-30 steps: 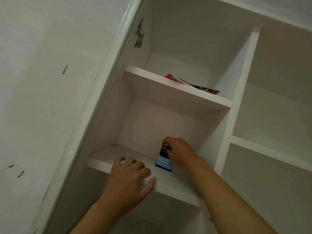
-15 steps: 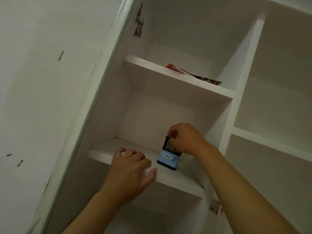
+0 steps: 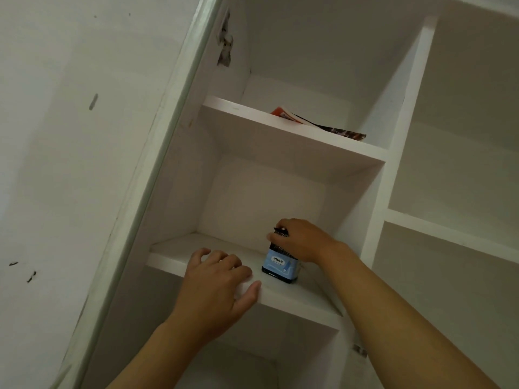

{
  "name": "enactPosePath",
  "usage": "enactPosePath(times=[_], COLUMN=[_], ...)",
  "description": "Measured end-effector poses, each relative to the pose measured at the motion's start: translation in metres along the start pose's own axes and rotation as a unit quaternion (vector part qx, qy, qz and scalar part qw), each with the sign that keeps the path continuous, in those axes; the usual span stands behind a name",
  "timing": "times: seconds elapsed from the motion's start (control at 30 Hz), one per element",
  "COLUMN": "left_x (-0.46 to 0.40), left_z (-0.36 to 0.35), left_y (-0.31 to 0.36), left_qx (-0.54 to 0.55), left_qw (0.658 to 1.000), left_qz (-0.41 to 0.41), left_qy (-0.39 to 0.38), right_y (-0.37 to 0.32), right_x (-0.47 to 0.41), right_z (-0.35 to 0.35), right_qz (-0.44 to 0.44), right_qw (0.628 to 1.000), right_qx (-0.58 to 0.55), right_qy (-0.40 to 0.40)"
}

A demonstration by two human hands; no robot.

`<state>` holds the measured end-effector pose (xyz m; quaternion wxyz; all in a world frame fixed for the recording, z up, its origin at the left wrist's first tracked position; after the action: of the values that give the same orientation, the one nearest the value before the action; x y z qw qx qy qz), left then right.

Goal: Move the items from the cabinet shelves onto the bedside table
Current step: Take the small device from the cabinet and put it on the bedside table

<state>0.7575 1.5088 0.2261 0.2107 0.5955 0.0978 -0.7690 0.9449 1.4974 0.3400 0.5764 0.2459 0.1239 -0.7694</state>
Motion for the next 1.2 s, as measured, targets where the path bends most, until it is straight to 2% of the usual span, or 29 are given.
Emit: enactPosePath(times=[0.33,0.53,0.77,0.9,1.1,1.2], left_x=[-0.001,0.0,0.025,0.048,0.099,0.134], left_z=[0.003,0.006,0.023,0.045,0.083,0.104], left_y=[0.002,0.005,0.012,0.028,0.064,0.088], left_qx=[-0.018,-0.023,-0.044,-0.091,-0.158,-0.186], left_qw=[1.0,0.997,0.991,0.985,0.968,0.953], left_qz=[0.003,0.015,0.046,0.059,0.108,0.149], left_qy=[-0.02,-0.066,-0.115,-0.131,-0.164,-0.186], right_y=[-0.002,-0.01,-0.025,-0.029,-0.024,-0.02], right_x=[0.018,0.053,0.105,0.137,0.193,0.226], right_z=[0.016,0.041,0.073,0.08,0.074,0.055], right_qz=[0.014,0.047,0.11,0.166,0.242,0.262], right_qw=[0.997,0.994,0.982,0.971,0.948,0.937], right_qx=[-0.077,-0.093,-0.154,-0.161,-0.162,-0.198], right_qy=[-0.023,-0.028,0.004,0.055,0.13,0.123])
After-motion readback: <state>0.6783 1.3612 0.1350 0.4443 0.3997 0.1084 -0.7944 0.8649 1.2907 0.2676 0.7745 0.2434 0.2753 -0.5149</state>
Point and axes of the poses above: each hand's wrist, its own x-axis away from the middle knuckle, its own z-axis out of the back of the hand, y = z × x, the point moved 9 cm from there along -x, towards the middle knuckle, and after that the axes turned 8 degrees about y, right-handed, at the moved point
